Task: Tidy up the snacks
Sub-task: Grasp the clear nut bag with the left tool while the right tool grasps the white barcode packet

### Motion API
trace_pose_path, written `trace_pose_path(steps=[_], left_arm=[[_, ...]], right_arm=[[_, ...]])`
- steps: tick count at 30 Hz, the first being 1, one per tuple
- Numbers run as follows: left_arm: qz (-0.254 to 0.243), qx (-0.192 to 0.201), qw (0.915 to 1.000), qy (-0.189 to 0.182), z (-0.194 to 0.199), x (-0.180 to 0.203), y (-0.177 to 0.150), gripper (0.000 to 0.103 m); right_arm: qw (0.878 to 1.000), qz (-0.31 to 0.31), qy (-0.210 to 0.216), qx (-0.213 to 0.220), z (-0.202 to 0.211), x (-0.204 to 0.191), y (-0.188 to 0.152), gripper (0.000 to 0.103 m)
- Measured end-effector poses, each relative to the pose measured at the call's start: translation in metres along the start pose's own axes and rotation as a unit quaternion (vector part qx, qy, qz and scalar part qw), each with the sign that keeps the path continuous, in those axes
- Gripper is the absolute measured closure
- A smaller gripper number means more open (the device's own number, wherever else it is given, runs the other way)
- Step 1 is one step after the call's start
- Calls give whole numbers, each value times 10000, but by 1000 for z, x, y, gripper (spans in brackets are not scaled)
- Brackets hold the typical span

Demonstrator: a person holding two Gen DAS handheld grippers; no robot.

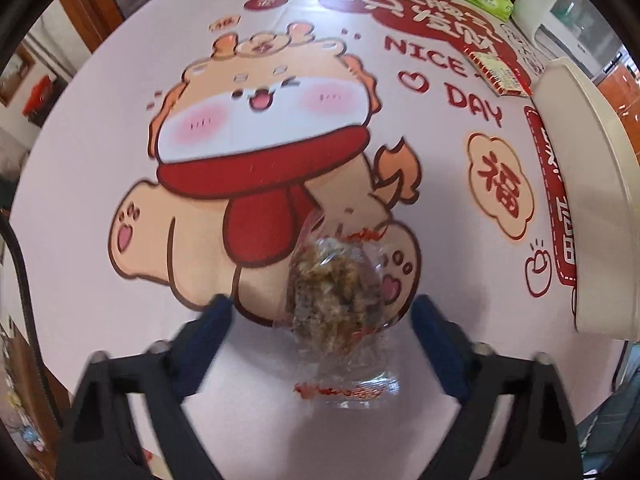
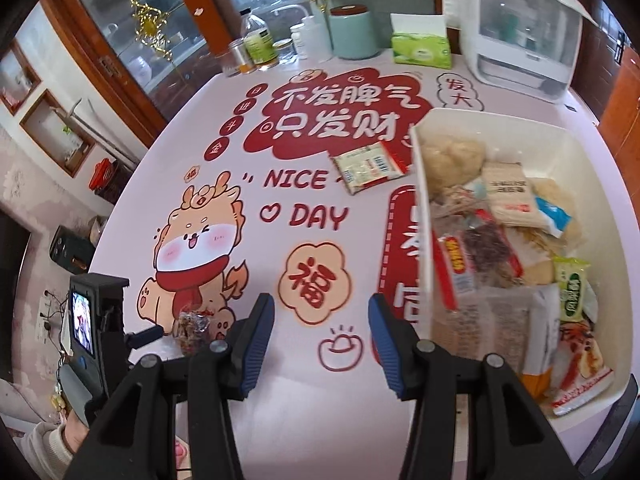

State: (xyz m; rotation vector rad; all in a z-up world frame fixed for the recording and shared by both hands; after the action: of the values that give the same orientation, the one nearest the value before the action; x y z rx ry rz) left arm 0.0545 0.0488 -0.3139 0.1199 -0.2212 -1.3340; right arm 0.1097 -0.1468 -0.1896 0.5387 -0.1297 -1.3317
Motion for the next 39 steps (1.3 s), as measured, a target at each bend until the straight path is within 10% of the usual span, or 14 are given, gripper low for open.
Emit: trace_pose_path(steps=[6, 19, 23, 31, 39], left_arm=[[-274, 253, 9992, -107, 3, -4, 8, 63], [-560, 777, 9954, 39, 19, -38, 100, 63], [-668, 1096, 9917, -23, 28, -34, 155, 63], [-710, 1533, 9855, -150, 41, -26, 232, 63], [-831, 1381, 9867, -186, 23, -22, 241, 63]], right_arm=[[9999, -7, -49, -129, -20, -11, 4, 54], [9961, -768, -269, -342, -87, -5, 43, 54], [9891, -1391, -411, -253, -111, 11, 72, 33], [9622, -2296, -1463, 51, -157, 50, 117, 21], [9281, -3197, -1908, 88, -185, 73, 128, 19]])
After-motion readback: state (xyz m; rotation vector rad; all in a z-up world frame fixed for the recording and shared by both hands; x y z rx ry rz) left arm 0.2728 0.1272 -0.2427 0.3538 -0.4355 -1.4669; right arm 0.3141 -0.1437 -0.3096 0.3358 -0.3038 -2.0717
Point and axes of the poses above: each gripper's, at about its wrist camera, not at the fingertips, and z roughly against the way its jaws point, x to its right, y to its top, the point moved 7 cm from there along -z, roughly the way its jaws point, and after that the axes turned 2 degrees about z, right-handed, at the moved point
